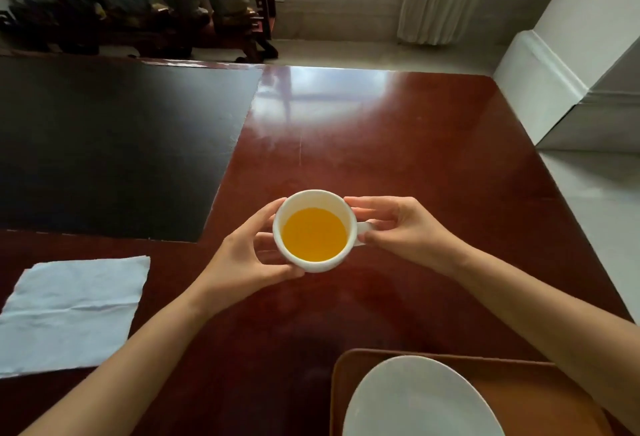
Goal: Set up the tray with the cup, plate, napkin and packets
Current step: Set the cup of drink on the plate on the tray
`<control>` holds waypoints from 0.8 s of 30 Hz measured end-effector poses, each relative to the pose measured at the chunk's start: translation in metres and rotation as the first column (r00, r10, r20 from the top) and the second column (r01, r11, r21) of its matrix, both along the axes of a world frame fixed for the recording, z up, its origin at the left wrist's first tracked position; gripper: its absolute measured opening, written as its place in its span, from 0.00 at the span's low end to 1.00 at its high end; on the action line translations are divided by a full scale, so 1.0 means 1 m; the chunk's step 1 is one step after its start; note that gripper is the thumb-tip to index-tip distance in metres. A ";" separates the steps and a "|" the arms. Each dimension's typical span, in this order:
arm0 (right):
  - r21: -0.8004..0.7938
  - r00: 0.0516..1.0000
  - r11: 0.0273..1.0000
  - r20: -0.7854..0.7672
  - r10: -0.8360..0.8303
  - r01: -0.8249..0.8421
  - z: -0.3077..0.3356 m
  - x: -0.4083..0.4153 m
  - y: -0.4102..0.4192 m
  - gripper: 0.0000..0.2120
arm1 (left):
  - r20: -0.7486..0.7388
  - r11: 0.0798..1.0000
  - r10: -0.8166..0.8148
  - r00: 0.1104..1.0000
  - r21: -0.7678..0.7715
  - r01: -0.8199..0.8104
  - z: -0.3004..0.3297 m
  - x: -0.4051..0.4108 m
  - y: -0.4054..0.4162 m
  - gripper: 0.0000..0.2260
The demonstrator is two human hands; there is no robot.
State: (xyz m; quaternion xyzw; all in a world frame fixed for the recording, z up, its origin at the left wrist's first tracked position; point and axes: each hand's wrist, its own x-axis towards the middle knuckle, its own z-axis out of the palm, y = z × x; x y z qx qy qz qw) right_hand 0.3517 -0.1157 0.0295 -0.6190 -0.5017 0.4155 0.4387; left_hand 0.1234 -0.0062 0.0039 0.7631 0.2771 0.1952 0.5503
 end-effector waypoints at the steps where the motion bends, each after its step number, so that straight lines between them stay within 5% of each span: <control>1: 0.003 1.000 1.000 0.002 0.008 -0.008 0.005 0.000 -0.012 0.27 | 0.003 1.000 -0.015 1.000 0.000 0.015 0.005 0.000 -0.011 0.40; 13: 0.008 0.998 1.000 -0.060 -0.003 0.003 0.035 -0.008 -0.149 0.26 | -0.021 0.998 -0.060 0.998 0.009 0.060 0.044 -0.005 -0.144 0.39; 24: -0.046 0.992 0.997 -0.100 -0.074 0.069 -0.001 -0.023 -0.232 0.25 | -0.133 0.993 -0.098 0.986 0.048 0.105 0.020 -0.014 -0.212 0.42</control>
